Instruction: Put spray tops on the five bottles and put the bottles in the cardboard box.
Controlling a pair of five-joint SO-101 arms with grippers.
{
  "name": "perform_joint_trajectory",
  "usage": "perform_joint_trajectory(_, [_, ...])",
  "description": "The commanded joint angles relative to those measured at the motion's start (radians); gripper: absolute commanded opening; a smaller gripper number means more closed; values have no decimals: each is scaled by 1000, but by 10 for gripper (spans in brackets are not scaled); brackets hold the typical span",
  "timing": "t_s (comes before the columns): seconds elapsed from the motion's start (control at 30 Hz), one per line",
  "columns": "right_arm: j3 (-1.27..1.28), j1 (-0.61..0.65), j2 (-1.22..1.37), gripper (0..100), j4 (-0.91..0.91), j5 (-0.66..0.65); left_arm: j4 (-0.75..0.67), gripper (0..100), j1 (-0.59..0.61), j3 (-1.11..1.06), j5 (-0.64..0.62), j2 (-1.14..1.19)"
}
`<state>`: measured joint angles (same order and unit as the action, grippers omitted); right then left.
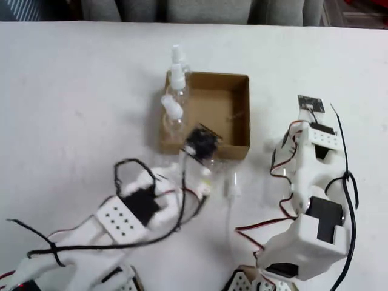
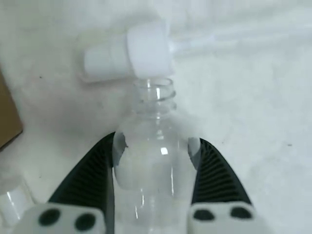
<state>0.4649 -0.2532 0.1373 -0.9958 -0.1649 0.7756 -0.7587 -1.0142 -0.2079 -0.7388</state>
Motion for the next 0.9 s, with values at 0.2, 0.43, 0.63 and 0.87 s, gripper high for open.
perform_joint_trajectory(0.2, [-21,-8,1,17,36,34,-258,31,-102,100,-167,185])
perform_joint_trajectory(0.43, [-21,-7,2,17,38,32,-264,260,-94,206,-298,455])
perform_joint_trajectory(0.63, [-21,13,2,17,38,31,-267,290,-47,273,-400,579])
perform_joint_trajectory(0.87, [-21,13,2,17,38,31,-259,290,4,359,-425,742])
